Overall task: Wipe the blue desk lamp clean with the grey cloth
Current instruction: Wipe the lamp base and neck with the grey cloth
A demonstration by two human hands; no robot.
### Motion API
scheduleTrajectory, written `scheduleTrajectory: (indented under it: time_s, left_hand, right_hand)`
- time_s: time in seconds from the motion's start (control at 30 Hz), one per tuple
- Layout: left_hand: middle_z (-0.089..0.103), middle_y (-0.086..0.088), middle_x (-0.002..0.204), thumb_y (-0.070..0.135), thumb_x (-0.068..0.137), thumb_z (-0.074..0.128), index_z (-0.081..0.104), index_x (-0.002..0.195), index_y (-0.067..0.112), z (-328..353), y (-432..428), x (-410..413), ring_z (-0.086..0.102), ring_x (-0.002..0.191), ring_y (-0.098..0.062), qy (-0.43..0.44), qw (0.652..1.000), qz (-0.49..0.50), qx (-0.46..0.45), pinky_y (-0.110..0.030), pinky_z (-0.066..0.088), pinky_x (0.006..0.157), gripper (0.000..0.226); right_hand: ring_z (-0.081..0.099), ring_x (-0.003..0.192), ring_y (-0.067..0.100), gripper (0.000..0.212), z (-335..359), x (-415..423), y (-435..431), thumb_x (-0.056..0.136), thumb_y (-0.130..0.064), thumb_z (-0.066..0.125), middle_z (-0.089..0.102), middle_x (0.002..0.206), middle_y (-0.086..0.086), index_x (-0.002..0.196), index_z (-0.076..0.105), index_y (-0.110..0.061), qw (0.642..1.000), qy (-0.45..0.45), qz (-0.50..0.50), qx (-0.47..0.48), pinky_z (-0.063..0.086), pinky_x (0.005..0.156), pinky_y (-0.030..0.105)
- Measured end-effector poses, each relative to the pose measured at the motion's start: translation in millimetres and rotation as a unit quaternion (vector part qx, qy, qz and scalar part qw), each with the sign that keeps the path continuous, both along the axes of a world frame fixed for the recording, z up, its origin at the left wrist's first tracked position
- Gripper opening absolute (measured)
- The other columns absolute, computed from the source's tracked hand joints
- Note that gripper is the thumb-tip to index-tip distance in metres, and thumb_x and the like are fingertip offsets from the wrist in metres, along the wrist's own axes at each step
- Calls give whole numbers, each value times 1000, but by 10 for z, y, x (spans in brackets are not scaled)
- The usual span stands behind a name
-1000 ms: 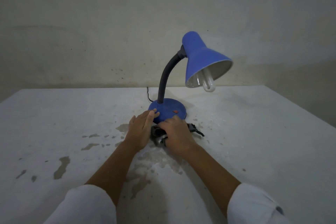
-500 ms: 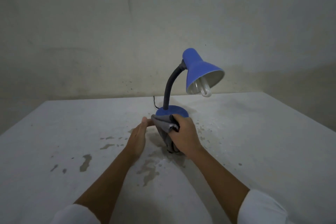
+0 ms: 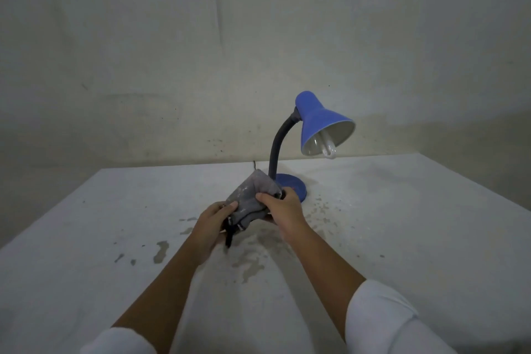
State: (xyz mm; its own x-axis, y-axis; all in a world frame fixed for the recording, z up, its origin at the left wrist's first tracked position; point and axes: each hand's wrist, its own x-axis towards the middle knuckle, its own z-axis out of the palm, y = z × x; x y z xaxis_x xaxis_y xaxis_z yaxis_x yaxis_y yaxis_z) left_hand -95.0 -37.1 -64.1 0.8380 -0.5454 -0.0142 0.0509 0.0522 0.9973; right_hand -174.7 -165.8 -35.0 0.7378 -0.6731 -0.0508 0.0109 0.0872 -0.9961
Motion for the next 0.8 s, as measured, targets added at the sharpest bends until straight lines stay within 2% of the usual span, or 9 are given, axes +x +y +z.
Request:
scheduleTrajectory:
  time_s: [0.07, 0.13, 0.2, 0.27, 0.33, 0.4, 0.53, 0.7, 0.8]
  left_hand:
    - [64, -21, 90, 20, 88, 60, 61, 92, 3, -17, 70, 96, 61, 81, -31, 4, 1000, 27, 8, -47, 52, 86, 17]
    - [66, -24, 95, 19, 87, 62, 61, 101, -2, -31, 143, 209, 63, 83, -33, 1, 998, 55, 41, -40, 55, 75, 26]
    - [69, -26, 95, 20, 87, 62, 63, 103, -5, -50, 218, 328, 66, 76, -32, -18, 994, 69, 80, -31, 55, 61, 30]
    - [69, -23, 80, 15, 88, 60, 66, 96, -7, -32, 282, 406, 65, 57, -24, -35, 992, 75, 100, -23, 51, 47, 25]
    - [67, -19, 68, 11, 88, 59, 68, 86, -6, -14, 331, 470, 62, 46, -20, -42, 989, 88, 111, -20, 47, 41, 19]
    - [66, -20, 70, 16, 85, 64, 70, 81, -2, -34, 370, 581, 59, 54, -25, -55, 985, 98, 131, -24, 45, 47, 19]
    - [65, -15, 76, 37, 76, 72, 67, 92, 3, -59, 399, 711, 54, 61, -20, -119, 953, 150, 233, -25, 40, 56, 37]
    - [69, -12, 93, 30, 78, 71, 67, 94, 9, -12, 344, 692, 60, 76, -20, -131, 946, 160, 248, -26, 44, 63, 27]
    - [63, -9, 99, 24, 78, 71, 64, 104, 9, -3, 325, 666, 60, 90, -23, -122, 947, 150, 257, -31, 47, 78, 31]
  right_hand:
    - [65, 96, 33, 39, -58, 48, 67, 80, -16, 70, 62, 110, 22, 109, 51, 0, 999, -2, 20, 47, 59, 60, 34]
    - [66, 95, 32, 40, -111, 93, 132, 79, -20, 70, 61, 108, 19, 109, 52, -2, 997, 15, 28, 70, 60, 60, 33]
    - [68, 87, 27, 38, -156, 145, 171, 79, -26, 70, 64, 105, 15, 107, 55, -5, 997, 49, 21, 50, 59, 64, 32]
    - [67, 78, 21, 32, -195, 193, 190, 81, -28, 67, 66, 102, 11, 104, 56, -9, 997, 76, 14, 13, 56, 62, 27]
    - [67, 84, 23, 26, -236, 231, 200, 81, -28, 66, 65, 100, 10, 99, 56, -11, 995, 94, 11, -32, 56, 69, 31]
    - [63, 87, 21, 26, -263, 252, 210, 81, -28, 66, 64, 99, 7, 99, 58, -10, 989, 117, 6, -90, 54, 76, 32]
    - [54, 84, 14, 31, -308, 283, 226, 81, -28, 67, 63, 99, 5, 104, 59, -8, 975, 147, 9, -165, 42, 71, 24]
    - [54, 78, 15, 21, -355, 301, 236, 80, -26, 67, 59, 86, 2, 89, 56, -11, 962, 166, 8, -217, 42, 67, 25]
    - [53, 76, 15, 18, -350, 282, 217, 81, -25, 67, 58, 84, 2, 84, 55, -12, 952, 178, 9, -250, 38, 60, 20]
